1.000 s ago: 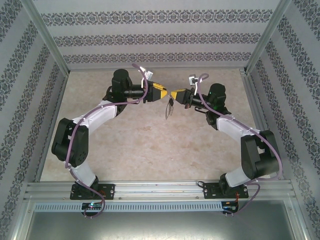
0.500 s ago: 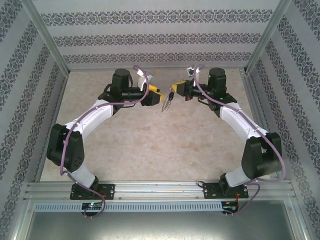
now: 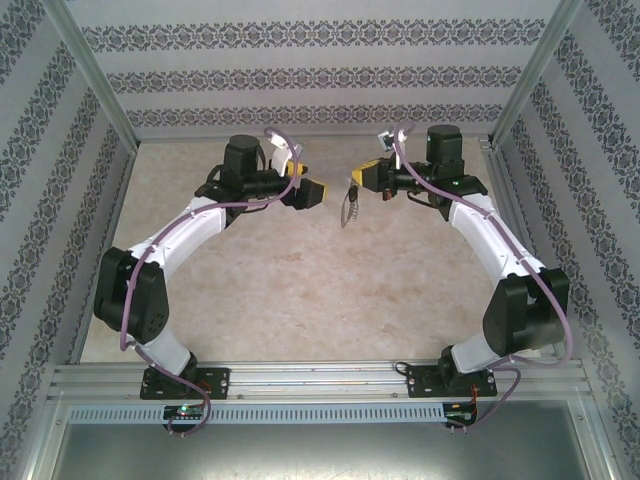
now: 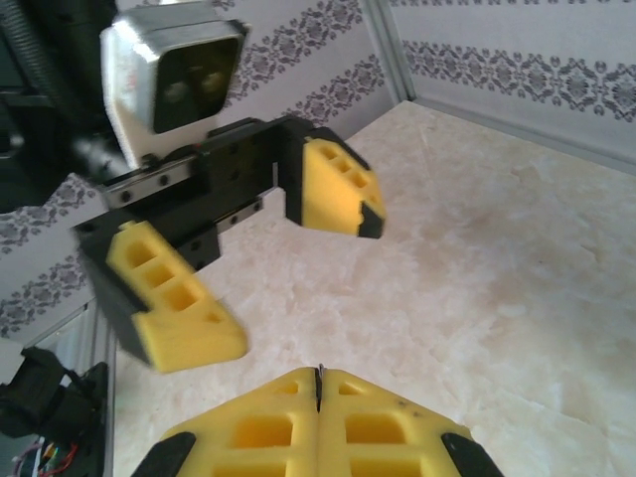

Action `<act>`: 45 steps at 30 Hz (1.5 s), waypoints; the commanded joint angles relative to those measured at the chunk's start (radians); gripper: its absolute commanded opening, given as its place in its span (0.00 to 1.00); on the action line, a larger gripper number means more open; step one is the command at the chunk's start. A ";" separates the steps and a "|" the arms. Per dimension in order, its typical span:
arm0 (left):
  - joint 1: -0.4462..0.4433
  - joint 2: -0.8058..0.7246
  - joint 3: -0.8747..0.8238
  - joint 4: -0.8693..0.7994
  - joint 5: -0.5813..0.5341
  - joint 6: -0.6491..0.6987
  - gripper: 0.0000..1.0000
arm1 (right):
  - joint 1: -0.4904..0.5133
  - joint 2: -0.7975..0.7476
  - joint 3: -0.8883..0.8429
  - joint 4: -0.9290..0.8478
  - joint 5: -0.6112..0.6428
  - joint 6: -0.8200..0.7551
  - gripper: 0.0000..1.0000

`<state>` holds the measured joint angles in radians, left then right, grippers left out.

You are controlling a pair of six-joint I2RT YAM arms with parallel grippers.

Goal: Put the keys on the keyring

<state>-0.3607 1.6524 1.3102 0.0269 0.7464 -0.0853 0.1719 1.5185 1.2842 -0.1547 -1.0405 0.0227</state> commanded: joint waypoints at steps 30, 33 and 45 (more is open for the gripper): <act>0.099 0.096 -0.059 0.550 0.137 -0.483 0.99 | 0.080 0.213 0.234 0.067 -0.093 0.022 0.00; 0.099 0.102 -0.071 0.580 0.161 -0.525 0.88 | 0.083 0.225 0.237 0.107 -0.092 0.054 0.00; 0.074 0.136 -0.095 0.767 0.206 -0.718 0.56 | 0.085 0.229 0.207 0.216 -0.075 0.132 0.00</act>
<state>-0.2668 1.7741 1.2343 0.6903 0.9276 -0.7452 0.2531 1.7454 1.4902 -0.0238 -1.1095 0.1184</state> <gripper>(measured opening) 0.559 0.053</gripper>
